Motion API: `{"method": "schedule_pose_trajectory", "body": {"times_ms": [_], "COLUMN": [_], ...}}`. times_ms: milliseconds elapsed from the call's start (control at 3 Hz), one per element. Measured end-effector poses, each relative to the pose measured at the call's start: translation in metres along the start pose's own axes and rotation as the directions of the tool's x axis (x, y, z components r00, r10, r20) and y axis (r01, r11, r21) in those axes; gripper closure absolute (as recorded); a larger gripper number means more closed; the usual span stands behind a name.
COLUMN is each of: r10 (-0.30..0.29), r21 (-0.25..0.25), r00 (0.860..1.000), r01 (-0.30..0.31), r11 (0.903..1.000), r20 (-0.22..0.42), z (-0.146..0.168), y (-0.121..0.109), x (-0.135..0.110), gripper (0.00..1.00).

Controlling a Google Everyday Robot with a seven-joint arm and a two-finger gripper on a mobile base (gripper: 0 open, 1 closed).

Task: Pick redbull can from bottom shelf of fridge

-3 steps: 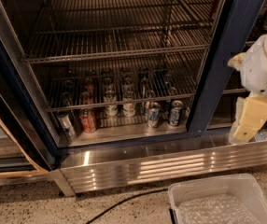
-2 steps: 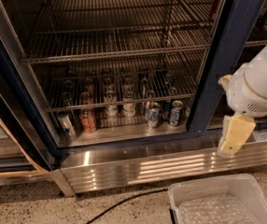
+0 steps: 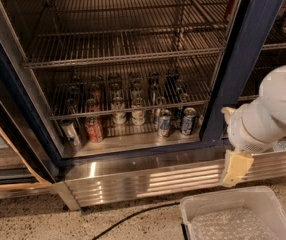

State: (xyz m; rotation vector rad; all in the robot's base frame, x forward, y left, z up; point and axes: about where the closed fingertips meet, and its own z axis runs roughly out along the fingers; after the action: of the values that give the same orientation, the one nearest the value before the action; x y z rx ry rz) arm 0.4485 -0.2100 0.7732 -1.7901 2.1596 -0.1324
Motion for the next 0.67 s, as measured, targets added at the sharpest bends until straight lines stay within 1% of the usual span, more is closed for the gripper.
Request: {"method": "schedule_pose_trajectory", "body": {"times_ms": [333, 667], "r10": [-0.018, -0.017], "r21": [-0.014, -0.014], "r00": [1.0, 1.0], "r01": [0.018, 0.017], "r11": [0.9997, 0.9997], "r20": [0.003, 0.003], "z": [0.0368, 0.037], "y": [0.0138, 0.0138], "x": [0.0067, 0.0067], "gripper": [0.0, 0.0]}}
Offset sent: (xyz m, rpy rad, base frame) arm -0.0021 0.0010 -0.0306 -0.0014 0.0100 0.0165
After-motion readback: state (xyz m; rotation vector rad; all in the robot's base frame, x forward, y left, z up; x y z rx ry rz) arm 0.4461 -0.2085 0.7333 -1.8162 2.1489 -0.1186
